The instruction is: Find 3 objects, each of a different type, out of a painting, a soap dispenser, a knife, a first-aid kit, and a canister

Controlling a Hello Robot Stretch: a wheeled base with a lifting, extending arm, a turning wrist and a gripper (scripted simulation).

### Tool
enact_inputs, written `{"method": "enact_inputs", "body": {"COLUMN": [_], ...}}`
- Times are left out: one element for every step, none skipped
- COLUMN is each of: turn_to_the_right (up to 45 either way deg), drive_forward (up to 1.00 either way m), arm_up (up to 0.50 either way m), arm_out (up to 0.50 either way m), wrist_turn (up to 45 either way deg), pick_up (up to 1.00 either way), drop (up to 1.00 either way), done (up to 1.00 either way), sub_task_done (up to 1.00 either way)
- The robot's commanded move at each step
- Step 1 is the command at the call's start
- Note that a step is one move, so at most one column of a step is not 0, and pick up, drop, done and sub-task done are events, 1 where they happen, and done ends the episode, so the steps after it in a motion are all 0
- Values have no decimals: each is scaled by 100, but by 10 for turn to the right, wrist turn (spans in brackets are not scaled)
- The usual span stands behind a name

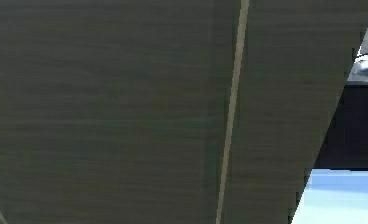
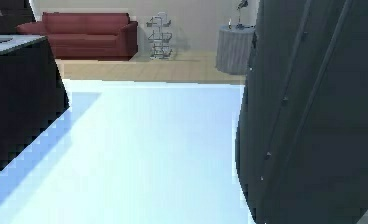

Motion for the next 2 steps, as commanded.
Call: {"method": "enact_inputs", "body": {"turn_to_the_right": [450, 450], "drive_forward": [0, 0], "arm_up": [0, 0], "arm_out": [0, 0], "wrist_turn": [0, 0], "pick_up": [0, 0], "drop": [0, 0], "done": [0, 0], "sub_task_done": [0, 0]}}
